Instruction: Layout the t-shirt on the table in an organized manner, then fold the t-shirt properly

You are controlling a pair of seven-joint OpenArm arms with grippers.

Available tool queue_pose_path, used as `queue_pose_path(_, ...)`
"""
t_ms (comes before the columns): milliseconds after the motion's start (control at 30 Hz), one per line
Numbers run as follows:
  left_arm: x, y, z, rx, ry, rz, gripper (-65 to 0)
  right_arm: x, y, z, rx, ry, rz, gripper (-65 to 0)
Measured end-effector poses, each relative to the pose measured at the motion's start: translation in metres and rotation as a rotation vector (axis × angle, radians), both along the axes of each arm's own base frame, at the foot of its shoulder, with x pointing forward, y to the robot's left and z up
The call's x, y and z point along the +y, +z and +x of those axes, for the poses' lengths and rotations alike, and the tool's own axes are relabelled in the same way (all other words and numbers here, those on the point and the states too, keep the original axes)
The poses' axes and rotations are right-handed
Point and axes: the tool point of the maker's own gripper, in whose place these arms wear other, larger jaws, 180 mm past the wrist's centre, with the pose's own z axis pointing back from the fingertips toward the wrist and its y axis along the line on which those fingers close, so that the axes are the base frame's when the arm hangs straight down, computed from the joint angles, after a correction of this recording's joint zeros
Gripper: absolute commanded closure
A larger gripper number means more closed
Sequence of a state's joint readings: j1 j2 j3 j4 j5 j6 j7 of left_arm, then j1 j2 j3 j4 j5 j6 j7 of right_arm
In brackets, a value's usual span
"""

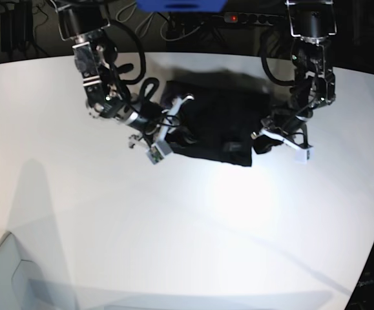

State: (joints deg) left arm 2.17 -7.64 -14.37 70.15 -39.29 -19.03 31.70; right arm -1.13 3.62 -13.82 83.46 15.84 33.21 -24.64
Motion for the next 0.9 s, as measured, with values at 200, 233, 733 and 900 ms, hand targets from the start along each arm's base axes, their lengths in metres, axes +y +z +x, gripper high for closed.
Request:
queue_pose_path(200,0.008,0.023,-0.017,-0.032,-0.038,0.093,-12.8,-0.017,0.063,-0.003,-0.17,-0.07,0.043,-12.7)
queue_pose_path(233,0.006,0.032,-0.016,-0.06,-0.043,0.094,-18.7,-0.017,0.067,-0.007,-0.177,-0.071,0.048,-12.7)
queue_pose_path(733,-0.022,0.089,-0.029,-0.218,-0.108,0.101,-57.4,-0.121,0.044,-0.045,-0.046,-0.31,-0.142,-44.8)
queue_pose_path(900,-0.049,0.05,-0.033,-0.113,-0.184,0.062,-57.4,-0.133,0.044,-0.047,-0.042,-0.342,-0.154,-44.7)
